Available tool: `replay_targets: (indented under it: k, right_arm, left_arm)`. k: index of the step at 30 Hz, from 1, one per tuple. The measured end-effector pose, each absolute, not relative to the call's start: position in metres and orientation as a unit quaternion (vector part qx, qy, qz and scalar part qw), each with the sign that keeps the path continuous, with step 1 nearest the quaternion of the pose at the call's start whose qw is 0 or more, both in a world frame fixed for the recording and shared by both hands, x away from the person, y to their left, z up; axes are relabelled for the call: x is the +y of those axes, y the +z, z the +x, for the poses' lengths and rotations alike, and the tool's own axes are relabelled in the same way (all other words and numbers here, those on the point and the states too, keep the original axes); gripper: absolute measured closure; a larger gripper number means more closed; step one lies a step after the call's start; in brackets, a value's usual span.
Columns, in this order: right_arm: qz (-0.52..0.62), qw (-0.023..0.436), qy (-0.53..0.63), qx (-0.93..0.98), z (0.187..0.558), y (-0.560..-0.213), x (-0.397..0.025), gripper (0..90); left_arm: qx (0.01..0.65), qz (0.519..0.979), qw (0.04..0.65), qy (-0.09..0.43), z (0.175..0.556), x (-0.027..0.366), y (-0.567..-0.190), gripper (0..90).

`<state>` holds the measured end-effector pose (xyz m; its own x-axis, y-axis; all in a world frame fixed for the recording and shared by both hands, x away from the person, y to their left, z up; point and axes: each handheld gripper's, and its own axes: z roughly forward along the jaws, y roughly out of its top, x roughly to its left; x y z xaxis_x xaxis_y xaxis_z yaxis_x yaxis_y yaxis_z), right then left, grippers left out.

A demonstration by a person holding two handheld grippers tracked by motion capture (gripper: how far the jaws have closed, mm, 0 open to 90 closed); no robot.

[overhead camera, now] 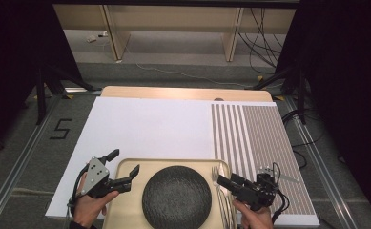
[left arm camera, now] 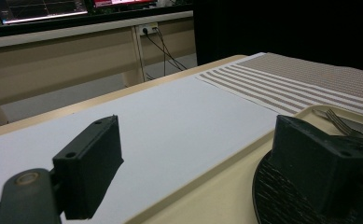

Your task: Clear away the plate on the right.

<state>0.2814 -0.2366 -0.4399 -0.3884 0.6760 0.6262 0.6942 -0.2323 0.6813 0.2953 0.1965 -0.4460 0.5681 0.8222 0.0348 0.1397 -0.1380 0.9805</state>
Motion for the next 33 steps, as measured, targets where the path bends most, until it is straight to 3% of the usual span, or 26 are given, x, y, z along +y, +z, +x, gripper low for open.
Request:
replay_targets:
  k: [12,33]
  right_arm:
    - [-0.506,-0.100,-0.581,-0.629,0.275,-0.424,-0.238,20.6]
    - [-0.450,-0.209,-0.546,-0.676,0.263,-0.410,-0.241,19.7]
  left_arm:
    - [0.347,0.691,0.555,0.305,0.295,0.196,-0.446,15.9]
    - [0.347,0.691,0.556,0.304,0.294,0.196,-0.446,15.9]
